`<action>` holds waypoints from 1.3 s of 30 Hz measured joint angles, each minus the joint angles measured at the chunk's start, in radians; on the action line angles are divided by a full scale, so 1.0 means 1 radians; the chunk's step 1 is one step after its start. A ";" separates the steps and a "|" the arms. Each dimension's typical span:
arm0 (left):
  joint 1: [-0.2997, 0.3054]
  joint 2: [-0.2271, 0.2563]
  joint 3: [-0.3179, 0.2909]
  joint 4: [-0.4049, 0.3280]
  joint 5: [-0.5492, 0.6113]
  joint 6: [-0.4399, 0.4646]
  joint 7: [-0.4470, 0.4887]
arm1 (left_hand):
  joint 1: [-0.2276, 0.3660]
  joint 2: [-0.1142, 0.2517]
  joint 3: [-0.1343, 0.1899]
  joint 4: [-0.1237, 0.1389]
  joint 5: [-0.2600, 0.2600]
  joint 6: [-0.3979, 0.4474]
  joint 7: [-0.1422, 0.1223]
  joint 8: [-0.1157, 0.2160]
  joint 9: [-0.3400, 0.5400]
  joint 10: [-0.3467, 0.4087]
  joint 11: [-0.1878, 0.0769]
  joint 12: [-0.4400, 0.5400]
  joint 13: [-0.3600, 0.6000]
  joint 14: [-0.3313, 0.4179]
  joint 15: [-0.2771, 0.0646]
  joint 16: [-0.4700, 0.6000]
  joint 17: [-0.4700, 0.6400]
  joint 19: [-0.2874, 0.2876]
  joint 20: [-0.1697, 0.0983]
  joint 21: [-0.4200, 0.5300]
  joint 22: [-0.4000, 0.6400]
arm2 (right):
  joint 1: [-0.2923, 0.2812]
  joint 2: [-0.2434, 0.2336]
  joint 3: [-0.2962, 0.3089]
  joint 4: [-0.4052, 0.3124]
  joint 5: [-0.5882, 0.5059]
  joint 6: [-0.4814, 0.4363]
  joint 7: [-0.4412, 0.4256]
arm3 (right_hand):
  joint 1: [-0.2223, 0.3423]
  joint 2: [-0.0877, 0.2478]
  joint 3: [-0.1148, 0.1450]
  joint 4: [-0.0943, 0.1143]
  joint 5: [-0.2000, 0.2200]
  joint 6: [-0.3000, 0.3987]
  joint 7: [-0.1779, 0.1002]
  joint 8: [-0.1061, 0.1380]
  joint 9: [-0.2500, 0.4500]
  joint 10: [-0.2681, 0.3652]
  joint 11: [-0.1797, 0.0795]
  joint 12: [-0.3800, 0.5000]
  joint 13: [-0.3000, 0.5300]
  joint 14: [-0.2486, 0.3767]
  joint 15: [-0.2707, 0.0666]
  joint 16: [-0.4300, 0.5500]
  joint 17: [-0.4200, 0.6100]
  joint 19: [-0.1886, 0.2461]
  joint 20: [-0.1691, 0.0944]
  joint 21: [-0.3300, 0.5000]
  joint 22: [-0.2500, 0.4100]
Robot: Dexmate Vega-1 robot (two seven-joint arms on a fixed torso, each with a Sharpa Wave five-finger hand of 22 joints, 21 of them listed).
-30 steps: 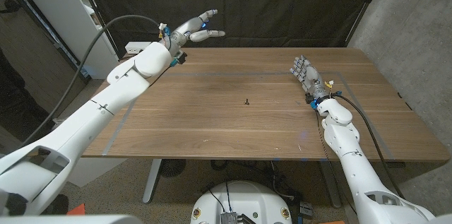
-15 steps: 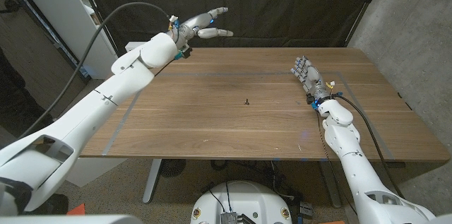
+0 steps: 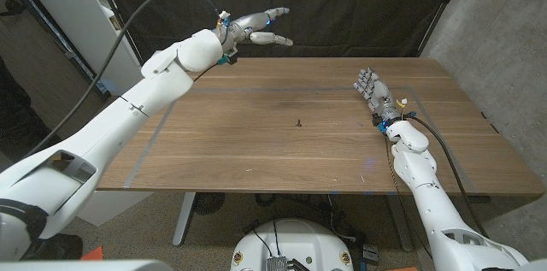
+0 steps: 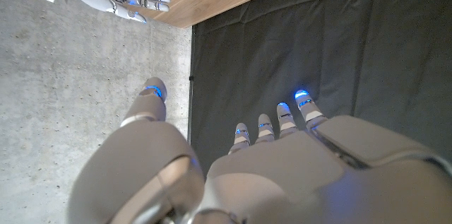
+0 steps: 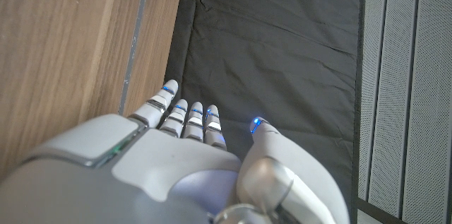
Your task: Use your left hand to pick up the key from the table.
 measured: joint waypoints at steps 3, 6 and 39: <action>-0.014 -0.004 0.009 -0.001 0.012 -0.002 -0.025 | 0.000 0.000 -0.005 0.003 0.003 -0.002 0.002 0.000 0.000 0.005 0.005 0.000 0.001 0.000 0.000 0.007 0.005 0.000 0.000 -0.004 0.000 | 0.003 0.000 0.002 0.005 0.001 0.002 0.002 | 0.000 0.000 0.000 0.000 -0.004 0.000 0.000 0.000 0.000 0.000 0.000 0.000 0.000 0.000 0.000 0.000 0.000 0.000 0.000 0.000 0.000; -0.030 -0.009 0.018 -0.003 0.023 -0.005 -0.052 | 0.000 0.000 -0.005 0.003 0.007 -0.002 0.002 0.000 0.000 0.005 0.005 0.000 0.005 0.000 0.000 0.007 0.009 0.000 0.000 -0.004 0.000 | 0.006 0.000 0.003 0.012 0.002 0.005 0.005 | 0.000 0.000 0.000 0.000 -0.004 0.000 0.000 0.000 0.000 0.000 0.000 0.000 0.000 0.000 0.000 0.000 0.000 0.000 0.000 0.000 0.000; -0.132 -0.042 0.101 -0.014 0.130 -0.045 -0.261 | 0.023 0.015 -0.032 0.014 0.032 0.081 0.124 0.020 0.000 0.005 0.005 0.012 0.037 -0.002 0.002 0.030 0.055 0.000 0.000 -0.008 0.005 | -0.001 0.005 0.014 0.012 0.013 0.019 0.009 | -0.005 -0.005 0.004 -0.004 -0.004 0.000 0.000 0.000 0.000 0.000 0.000 0.000 0.000 0.000 0.000 0.000 0.000 0.000 0.000 0.000 0.000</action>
